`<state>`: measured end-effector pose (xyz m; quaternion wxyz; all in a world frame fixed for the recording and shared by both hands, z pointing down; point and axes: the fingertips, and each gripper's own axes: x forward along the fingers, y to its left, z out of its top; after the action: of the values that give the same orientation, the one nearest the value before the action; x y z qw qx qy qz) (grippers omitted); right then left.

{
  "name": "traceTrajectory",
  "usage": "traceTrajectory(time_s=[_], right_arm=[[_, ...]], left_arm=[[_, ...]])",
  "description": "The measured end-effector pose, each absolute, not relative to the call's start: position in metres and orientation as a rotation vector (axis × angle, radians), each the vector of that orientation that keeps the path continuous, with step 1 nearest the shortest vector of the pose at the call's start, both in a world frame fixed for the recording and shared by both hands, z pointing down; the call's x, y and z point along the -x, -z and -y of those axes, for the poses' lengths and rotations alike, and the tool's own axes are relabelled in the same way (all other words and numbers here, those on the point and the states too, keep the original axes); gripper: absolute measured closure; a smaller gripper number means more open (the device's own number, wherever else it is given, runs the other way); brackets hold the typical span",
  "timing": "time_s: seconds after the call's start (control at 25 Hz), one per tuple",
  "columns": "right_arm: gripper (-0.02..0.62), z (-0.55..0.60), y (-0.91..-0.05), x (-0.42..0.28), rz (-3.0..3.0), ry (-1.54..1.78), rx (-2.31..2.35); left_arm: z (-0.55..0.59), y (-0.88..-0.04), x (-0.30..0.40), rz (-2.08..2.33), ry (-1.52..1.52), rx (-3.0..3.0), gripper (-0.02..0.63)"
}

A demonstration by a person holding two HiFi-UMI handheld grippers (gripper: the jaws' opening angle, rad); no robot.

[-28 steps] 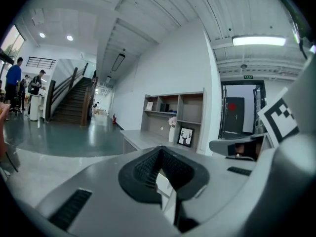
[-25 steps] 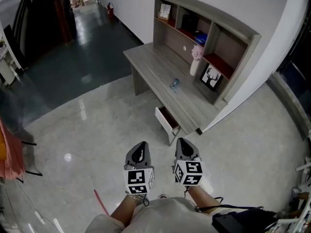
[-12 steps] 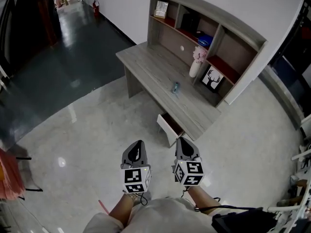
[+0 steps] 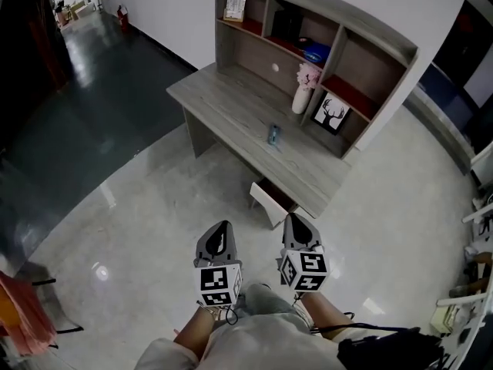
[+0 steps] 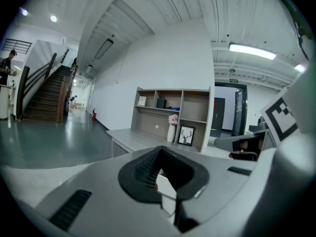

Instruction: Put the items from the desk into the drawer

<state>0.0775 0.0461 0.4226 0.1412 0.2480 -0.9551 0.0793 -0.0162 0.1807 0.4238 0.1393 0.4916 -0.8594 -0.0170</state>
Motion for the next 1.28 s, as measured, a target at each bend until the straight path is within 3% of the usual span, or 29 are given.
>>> traceTrajectory(time_s=[0.56,1.28], right_arm=[[0.597,-0.004,-0.432,-0.054,2.716,-0.274,-0.840],[0.597,0.115,-0.445,-0.004,2.626,-0.376,-1.032]], left_arm=[[-0.135,-0.438,0.040,2.388,-0.014,-1.525,0.609],[0.012,-0.442,0.120,2.239,-0.109,-1.704,0.609]])
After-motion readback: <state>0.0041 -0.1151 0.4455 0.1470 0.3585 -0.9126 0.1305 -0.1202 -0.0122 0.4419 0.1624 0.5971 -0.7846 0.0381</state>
